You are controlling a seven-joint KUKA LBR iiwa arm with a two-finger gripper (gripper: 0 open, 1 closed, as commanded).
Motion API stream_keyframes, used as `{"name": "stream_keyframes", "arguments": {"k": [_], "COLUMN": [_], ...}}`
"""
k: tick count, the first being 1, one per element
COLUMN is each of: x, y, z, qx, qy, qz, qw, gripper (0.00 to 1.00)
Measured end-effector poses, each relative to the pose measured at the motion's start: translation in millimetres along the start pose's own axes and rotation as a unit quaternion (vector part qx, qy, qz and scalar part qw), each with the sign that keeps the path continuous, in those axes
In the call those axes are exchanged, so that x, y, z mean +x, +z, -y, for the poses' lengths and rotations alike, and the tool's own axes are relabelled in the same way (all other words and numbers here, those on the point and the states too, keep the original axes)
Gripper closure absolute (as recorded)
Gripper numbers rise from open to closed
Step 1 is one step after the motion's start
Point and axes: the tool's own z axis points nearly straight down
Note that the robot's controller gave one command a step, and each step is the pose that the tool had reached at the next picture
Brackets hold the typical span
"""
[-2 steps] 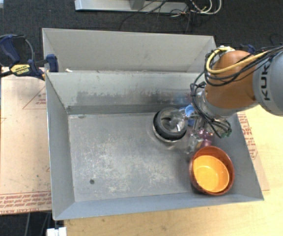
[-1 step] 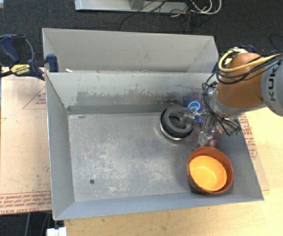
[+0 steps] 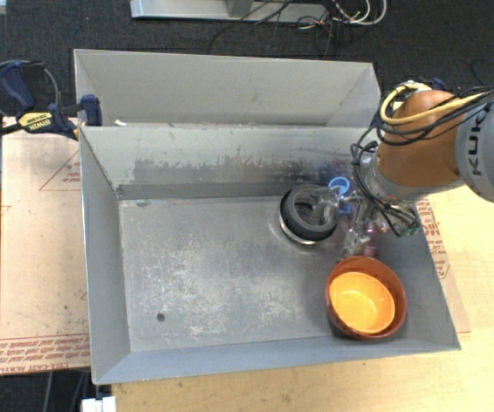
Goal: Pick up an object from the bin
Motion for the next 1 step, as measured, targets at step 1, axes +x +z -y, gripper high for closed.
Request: {"name": "stream_keyframes", "arguments": {"k": [1], "x": [-9.8], "y": [16.1], "z": [18.6], "qx": [-0.011], "qy": [-0.006], "qz": [0.0039], "qw": [0.9999], "gripper": [1.00]}}
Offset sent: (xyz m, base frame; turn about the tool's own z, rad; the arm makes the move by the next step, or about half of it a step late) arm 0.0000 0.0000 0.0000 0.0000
